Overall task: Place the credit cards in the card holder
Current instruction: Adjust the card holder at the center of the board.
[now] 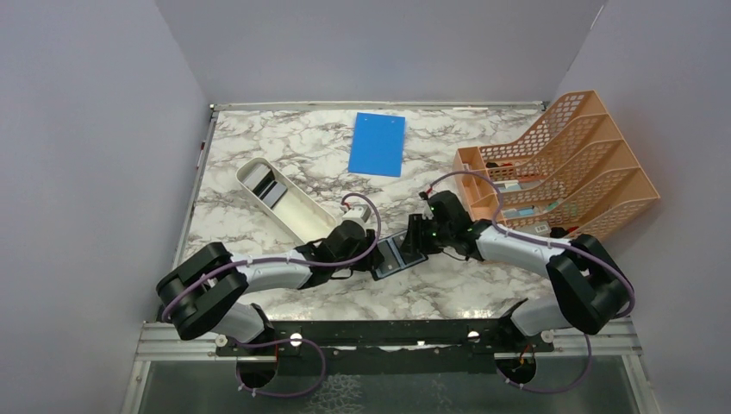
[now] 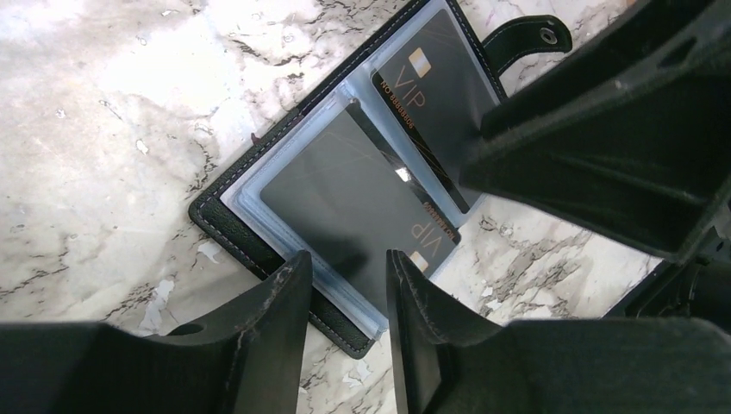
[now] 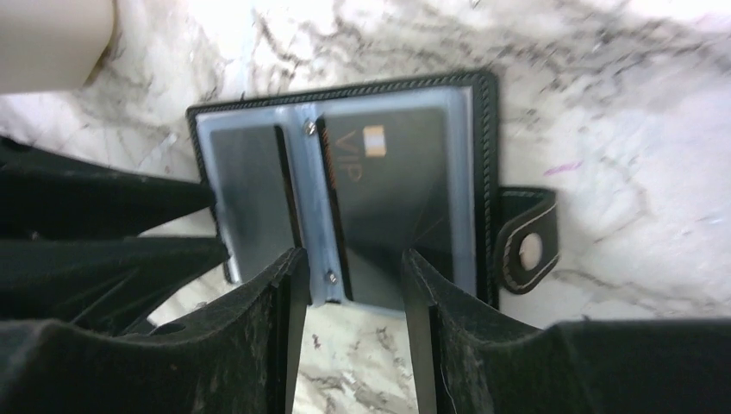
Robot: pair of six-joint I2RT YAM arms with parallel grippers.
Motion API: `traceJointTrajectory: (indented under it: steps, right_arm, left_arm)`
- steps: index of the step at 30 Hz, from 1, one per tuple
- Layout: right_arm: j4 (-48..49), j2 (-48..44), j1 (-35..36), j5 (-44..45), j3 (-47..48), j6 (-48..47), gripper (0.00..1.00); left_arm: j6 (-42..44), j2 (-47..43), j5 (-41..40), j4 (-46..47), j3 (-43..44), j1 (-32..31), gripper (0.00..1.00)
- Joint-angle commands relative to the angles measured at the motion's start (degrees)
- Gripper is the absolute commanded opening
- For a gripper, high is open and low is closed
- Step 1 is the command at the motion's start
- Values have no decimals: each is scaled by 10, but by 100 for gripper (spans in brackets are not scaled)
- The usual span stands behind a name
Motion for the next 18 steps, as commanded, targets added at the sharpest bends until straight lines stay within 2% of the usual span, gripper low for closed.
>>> traceJointTrajectory:
  steps: [1,10,13,18]
  right_arm:
    - [-2,-9,2,-62,-56,43,48]
    - [18,-60,2,-83,-91,79,47]
    - [1,-67,2,-55,-89,69,46]
    - [-18,-60,2,-5,-78,51,37]
  left_arm:
    - [2,12,14,24,15,1,38]
    - [7,30,20,26,36,1,40]
    - [6,35,23,28,43,1,42]
    - [6,37,29,32,54,1,42]
